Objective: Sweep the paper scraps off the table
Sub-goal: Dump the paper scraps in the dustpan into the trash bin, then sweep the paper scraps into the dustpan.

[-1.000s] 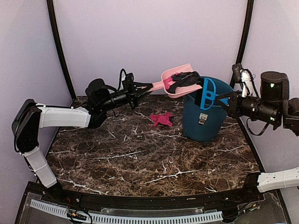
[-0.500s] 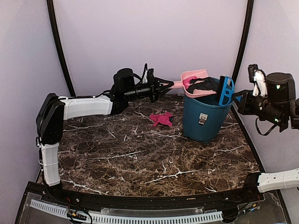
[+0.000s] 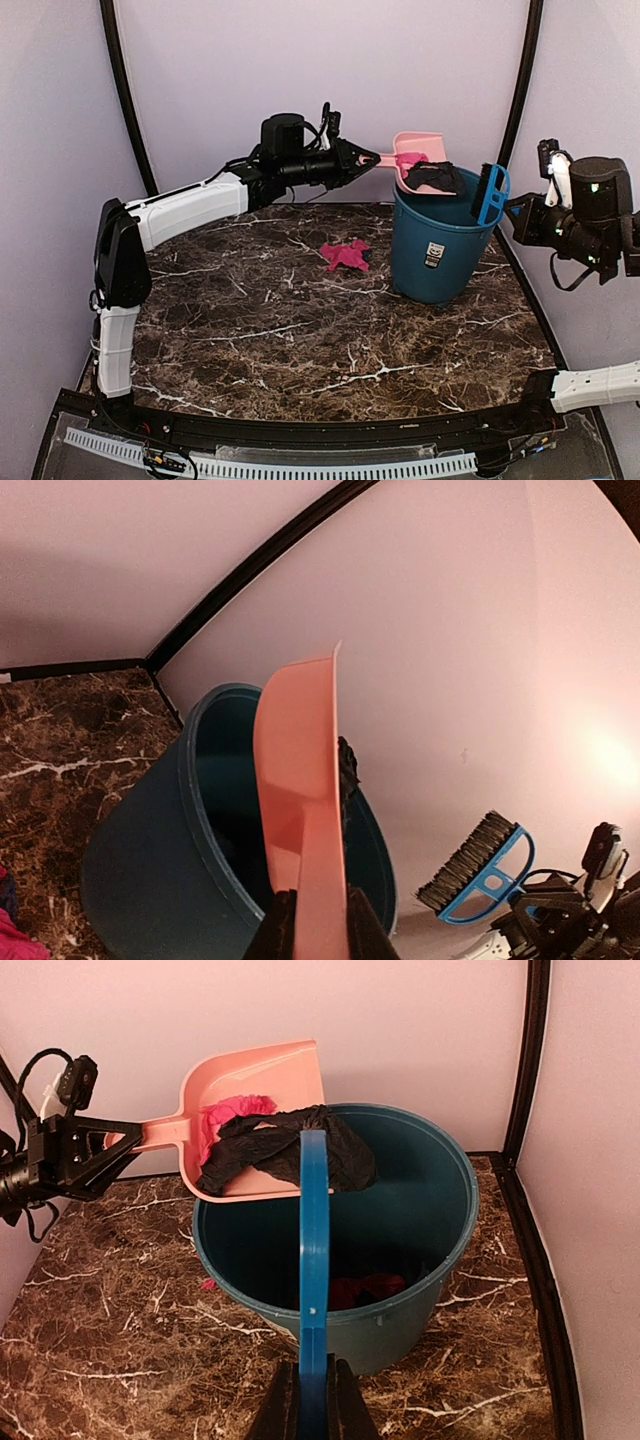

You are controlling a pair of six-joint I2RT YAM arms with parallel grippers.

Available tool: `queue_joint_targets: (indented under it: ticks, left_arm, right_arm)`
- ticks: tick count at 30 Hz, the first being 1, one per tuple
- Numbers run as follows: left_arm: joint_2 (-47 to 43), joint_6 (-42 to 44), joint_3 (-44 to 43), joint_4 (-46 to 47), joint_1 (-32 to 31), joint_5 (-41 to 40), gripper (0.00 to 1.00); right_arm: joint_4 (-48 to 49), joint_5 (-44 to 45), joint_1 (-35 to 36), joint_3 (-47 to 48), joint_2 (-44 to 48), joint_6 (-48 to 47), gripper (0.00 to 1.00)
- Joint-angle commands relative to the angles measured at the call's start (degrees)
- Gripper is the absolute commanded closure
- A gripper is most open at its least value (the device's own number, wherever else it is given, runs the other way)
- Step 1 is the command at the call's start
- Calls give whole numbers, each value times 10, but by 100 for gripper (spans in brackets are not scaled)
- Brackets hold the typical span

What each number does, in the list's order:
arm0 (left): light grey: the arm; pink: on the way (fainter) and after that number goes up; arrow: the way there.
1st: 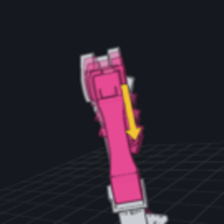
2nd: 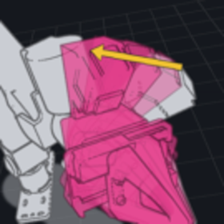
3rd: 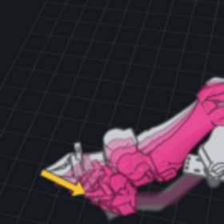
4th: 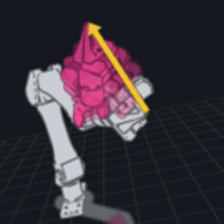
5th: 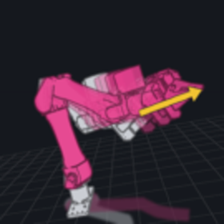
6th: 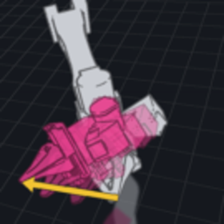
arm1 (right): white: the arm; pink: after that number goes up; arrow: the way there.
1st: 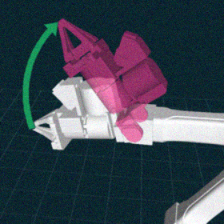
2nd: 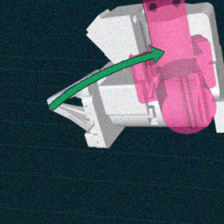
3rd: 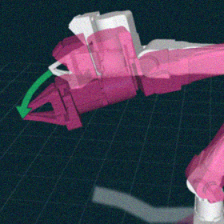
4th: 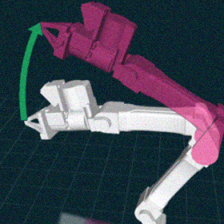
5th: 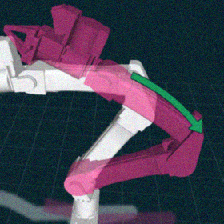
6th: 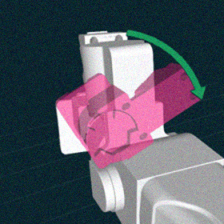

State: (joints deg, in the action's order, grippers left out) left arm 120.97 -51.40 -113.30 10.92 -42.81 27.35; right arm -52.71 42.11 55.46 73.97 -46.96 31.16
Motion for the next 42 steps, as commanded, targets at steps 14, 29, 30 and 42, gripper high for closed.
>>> queue_joint_targets:
  ticks: [14, 29, 30, 42]
  left_arm:
    - [8, 489, -84, -30, -70, -191, 100]
    - [-118, 612, 4, -7, -84, -274, 100]
    - [-131, 610, 20, 3, -84, -283, 100]
    - [-390, 507, 305, 38, -83, -408, 100]
  right_arm:
    - [62, -34, -1, -11, 44, -29, 100]
    - [92, -55, -1, -23, 34, -47, 100]
    - [98, -58, -1, -21, 31, -51, 100]
    - [202, -113, -2, -4, -58, -101, 100]
